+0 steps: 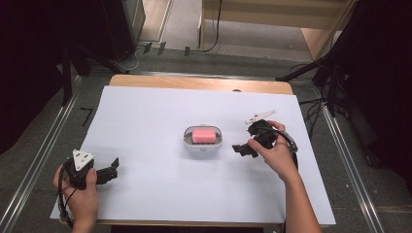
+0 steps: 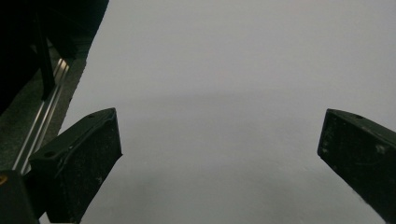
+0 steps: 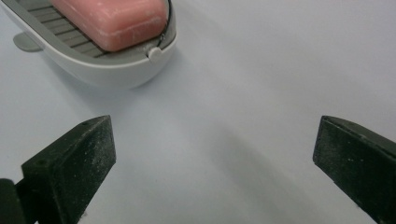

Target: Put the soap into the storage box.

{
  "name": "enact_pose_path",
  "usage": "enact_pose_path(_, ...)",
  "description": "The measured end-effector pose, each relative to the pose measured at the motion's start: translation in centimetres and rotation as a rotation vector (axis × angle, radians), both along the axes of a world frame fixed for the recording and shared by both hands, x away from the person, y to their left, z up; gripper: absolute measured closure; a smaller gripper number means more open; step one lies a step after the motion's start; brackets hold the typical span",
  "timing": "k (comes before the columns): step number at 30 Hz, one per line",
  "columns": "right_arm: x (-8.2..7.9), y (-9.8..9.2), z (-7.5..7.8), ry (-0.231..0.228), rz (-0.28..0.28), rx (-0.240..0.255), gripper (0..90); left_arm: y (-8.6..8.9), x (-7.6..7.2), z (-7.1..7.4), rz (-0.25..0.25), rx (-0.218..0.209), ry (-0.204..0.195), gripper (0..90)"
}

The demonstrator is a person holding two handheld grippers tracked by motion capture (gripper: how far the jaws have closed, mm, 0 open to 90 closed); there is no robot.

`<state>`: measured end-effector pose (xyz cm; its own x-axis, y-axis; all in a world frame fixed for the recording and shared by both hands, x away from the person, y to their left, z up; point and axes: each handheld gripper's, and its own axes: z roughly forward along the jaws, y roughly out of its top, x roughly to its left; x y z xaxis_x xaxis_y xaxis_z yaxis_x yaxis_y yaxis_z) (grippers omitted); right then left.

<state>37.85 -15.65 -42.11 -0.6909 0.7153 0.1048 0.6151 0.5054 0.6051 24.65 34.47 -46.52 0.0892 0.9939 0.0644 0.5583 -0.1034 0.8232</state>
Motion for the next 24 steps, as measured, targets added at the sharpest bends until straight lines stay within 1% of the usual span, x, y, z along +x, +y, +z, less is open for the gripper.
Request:
enact_pose_path(3,-0.6,-0.8,-0.4,0.003,-0.022,0.011,0.0,0.0,0.0,0.0,0.0,0.002,0.0,0.0)
enact_pose_path(6,-1.3,-1.6,-1.0,0.002,-0.042,0.003,0.0,0.0,0.0,0.0,0.0,0.002,-0.001,0.0)
enact_pose_path(10,-2.3,-2.7,-1.9,0.005,-0.085,0.011,0.0,-0.1,0.0,0.0,-0.001,0.009,0.0,0.0)
enact_pose_path(13,-3.1,-3.6,-2.6,0.004,-0.116,0.032,0.0,-0.1,0.0,0.0,-0.001,0.01,-0.001,0.0)
enact_pose_path(18,-4.5,-4.9,-3.8,0.006,-0.153,0.032,0.0,-0.1,0.0,0.0,-0.003,0.013,0.005,0.0)
enact_pose_path(19,-4.8,-5.1,-4.0,0.001,-0.162,0.031,0.0,-0.1,0.0,0.0,-0.003,0.013,0.005,0.0)
enact_pose_path(24,-6.3,-6.5,-4.8,-0.025,-0.21,0.075,0.0,-0.1,0.0,0.0,-0.003,0.011,0.005,0.0)
